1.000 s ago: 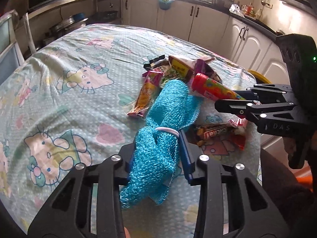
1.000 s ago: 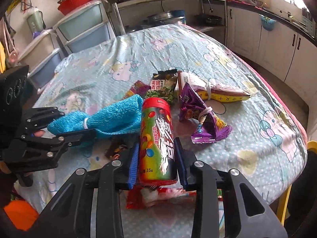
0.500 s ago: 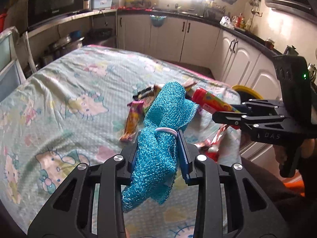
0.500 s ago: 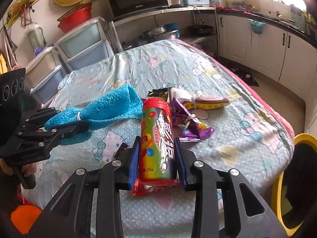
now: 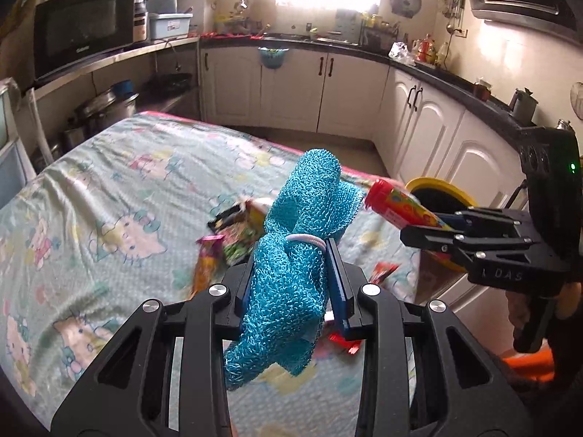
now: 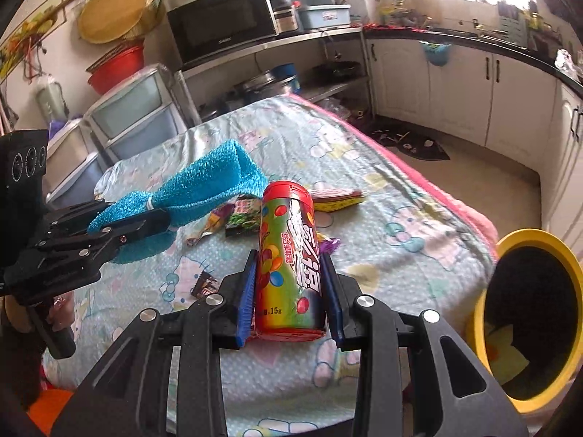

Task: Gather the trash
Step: 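Carry the candy tube with right tool while left tool carries the blue scrubber over the bin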

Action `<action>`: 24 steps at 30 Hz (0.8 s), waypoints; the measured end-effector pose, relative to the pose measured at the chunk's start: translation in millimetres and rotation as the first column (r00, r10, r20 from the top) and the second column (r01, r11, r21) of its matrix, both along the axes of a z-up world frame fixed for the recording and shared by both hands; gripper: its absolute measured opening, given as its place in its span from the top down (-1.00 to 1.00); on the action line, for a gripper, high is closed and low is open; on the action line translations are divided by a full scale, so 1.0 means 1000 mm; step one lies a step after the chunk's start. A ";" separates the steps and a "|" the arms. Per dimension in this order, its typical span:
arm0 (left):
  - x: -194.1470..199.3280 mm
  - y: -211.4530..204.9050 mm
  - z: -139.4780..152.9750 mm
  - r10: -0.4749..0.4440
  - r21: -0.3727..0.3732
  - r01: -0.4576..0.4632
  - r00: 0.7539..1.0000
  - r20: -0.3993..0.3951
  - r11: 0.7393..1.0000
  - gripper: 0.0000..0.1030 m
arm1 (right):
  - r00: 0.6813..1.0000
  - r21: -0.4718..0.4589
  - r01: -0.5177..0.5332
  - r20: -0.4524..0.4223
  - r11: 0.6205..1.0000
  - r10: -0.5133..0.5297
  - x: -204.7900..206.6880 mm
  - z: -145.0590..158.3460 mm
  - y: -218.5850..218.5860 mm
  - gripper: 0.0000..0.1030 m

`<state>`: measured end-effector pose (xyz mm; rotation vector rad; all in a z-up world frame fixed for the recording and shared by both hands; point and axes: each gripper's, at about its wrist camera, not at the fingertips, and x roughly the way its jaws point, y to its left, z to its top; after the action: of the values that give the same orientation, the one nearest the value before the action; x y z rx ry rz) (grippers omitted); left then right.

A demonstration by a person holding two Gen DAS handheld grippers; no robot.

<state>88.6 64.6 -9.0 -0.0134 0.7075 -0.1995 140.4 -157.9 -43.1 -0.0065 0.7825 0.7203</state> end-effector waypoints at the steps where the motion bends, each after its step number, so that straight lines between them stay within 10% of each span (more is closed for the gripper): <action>1: 0.003 -0.005 0.003 -0.008 -0.004 0.008 1.000 0.007 1.000 0.49 | 1.000 0.002 0.010 0.003 1.000 -0.010 0.000 0.002 -0.004 0.40; 24: 0.036 -0.081 0.029 -0.123 -0.066 0.129 0.989 0.085 0.989 0.49 | 0.960 0.059 0.258 0.095 0.964 -0.263 0.004 0.035 -0.101 0.40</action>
<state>124.3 -16.8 19.5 -0.0289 0.6211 -0.3451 144.3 -259.4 -7.7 0.0996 0.6537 0.4831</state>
